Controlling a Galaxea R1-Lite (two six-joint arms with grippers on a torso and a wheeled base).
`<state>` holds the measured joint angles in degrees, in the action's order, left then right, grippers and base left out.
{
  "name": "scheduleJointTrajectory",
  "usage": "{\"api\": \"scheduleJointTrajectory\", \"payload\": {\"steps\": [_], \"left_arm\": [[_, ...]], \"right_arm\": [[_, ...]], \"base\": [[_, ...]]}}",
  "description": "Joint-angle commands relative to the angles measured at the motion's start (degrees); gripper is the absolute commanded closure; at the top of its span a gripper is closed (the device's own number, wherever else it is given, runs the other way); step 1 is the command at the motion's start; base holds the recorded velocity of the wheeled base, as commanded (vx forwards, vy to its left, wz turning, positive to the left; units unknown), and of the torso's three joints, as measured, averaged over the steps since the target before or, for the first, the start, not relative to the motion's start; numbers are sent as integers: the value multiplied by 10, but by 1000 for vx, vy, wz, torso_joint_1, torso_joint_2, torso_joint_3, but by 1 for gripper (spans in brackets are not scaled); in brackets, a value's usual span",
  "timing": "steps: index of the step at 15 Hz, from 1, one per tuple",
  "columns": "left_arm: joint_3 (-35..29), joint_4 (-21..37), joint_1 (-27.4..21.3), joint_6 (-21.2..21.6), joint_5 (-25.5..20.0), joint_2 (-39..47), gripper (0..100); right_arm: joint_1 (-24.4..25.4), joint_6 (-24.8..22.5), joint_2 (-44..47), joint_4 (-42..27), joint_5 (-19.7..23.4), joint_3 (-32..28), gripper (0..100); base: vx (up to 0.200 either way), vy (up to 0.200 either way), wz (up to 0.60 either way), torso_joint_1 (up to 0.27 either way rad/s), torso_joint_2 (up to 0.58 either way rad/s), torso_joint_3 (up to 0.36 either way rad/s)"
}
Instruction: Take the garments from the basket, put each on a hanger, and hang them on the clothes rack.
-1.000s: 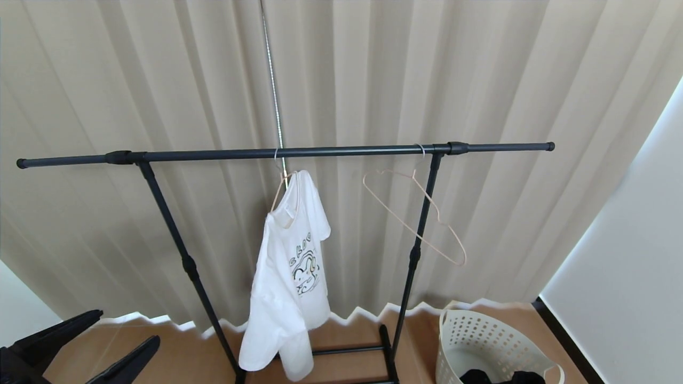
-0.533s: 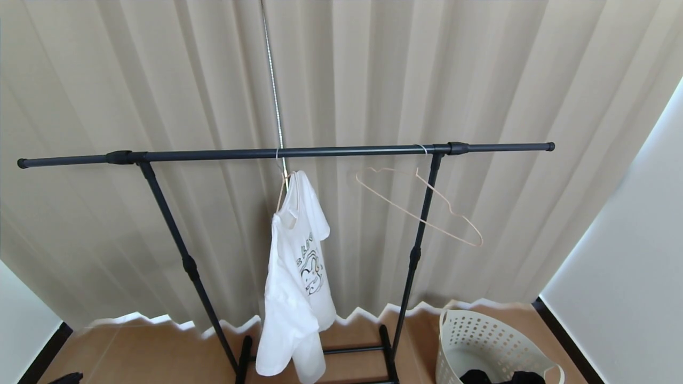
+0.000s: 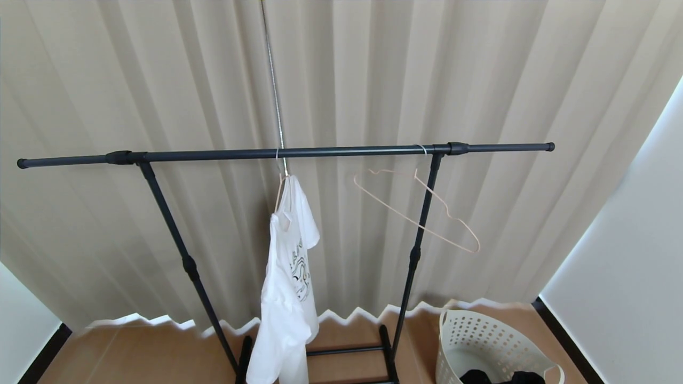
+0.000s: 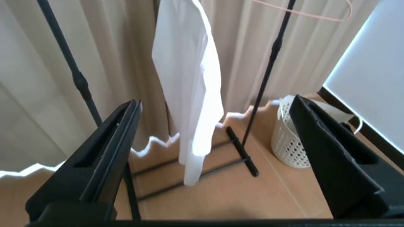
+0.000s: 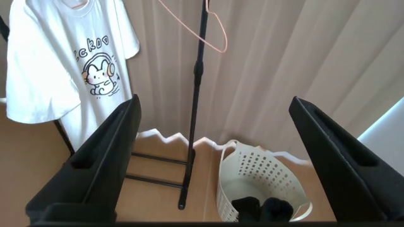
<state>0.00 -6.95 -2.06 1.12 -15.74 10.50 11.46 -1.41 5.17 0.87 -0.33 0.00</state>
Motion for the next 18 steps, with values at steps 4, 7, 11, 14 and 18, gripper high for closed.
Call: {"api": "scheduleJointTrajectory", "payload": {"steps": [4, 7, 11, 14, 18], "left_arm": [[0, 23, 24, 64, 121, -105, 0], [0, 23, 24, 14, 127, -105, 0], [0, 23, 24, 5, 131, -105, 0], [0, 23, 24, 6, 130, -105, 0], [0, 23, 24, 6, 130, -105, 0]], "right_arm": [[0, 14, 4, 2, -1, 0, 0], [1, 12, 3, 2, 2, 0, 0], [15, 12, 3, -1, 4, 0, 0], [16, 12, 3, 0, 4, 0, 0], [16, 12, 3, 0, 4, 0, 0]], "base": [[0, 0, 0, 0, 0, 0], [0, 0, 0, 0, 0, 0], [0, 0, 0, 0, 0, 0], [0, 0, 0, -79, 216, 113], [0, 0, 0, -118, 273, 149]]}}
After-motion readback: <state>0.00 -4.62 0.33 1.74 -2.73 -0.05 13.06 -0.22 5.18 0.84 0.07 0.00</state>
